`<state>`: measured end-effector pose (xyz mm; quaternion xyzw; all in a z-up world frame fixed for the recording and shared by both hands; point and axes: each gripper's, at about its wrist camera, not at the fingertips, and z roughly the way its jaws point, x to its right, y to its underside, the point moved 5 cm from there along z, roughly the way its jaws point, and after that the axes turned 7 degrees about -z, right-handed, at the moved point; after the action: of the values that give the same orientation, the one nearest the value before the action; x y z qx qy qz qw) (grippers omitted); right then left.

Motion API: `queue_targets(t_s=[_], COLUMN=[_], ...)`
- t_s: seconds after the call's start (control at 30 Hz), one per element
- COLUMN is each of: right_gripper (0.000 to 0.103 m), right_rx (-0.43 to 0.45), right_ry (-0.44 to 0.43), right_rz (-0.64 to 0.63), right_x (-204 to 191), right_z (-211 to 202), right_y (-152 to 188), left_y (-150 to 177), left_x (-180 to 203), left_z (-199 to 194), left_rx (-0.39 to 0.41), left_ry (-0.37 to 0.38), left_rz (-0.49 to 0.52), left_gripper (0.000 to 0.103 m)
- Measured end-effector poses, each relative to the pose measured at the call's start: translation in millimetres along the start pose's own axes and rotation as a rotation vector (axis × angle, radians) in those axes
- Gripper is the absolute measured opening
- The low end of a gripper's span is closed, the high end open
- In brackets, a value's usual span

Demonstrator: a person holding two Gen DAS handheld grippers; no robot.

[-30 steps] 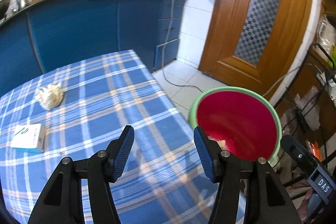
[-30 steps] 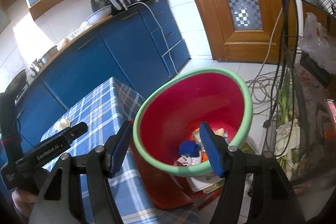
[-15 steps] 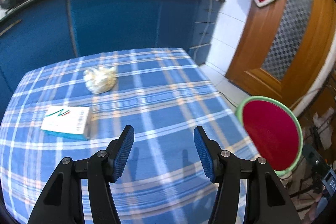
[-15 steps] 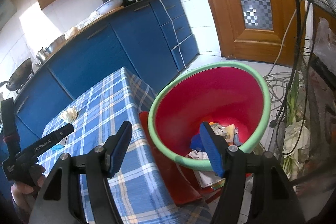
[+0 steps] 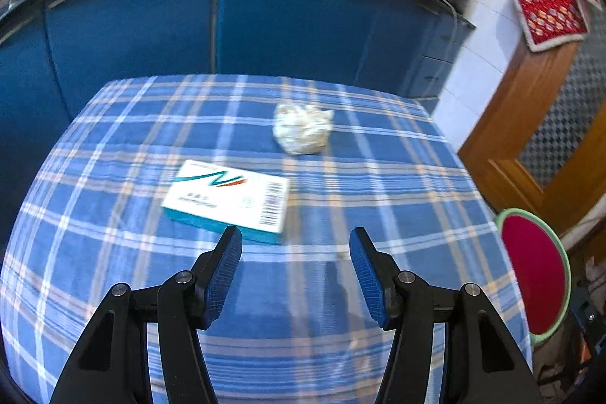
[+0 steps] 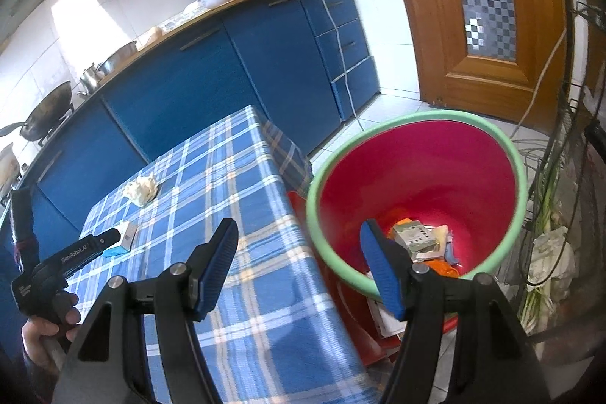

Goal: Collect trash
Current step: 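Move both open tools back over the table toward the white medicine box, then lower the left tool around the white medicine box and close it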

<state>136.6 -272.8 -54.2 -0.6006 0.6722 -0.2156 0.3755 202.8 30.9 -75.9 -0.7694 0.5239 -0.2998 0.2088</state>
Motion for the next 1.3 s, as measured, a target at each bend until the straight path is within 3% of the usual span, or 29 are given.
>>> queue_targets(t_s=[0.57,0.97,1.3], right_gripper=[0.069,0.069,0.069], right_rx=[-0.026,-0.036,-0.042], right_ry=[-0.018,-0.027,-0.029], right_rz=[-0.083,-0.115,-0.12], right_x=[-32,-43,-44], right_z=[17,25,29], right_y=[-6,-8,-8], left_y=[-23,-46,-56], left_x=[-51,-63,-49], left_z=[33,53,69], left_rx=[-0.087,-0.072,-0.094], left_ry=[0.008,-0.051,-0.082], left_rz=[-0.156,-0.159,-0.157], left_gripper=[0.061,0.061,0.077])
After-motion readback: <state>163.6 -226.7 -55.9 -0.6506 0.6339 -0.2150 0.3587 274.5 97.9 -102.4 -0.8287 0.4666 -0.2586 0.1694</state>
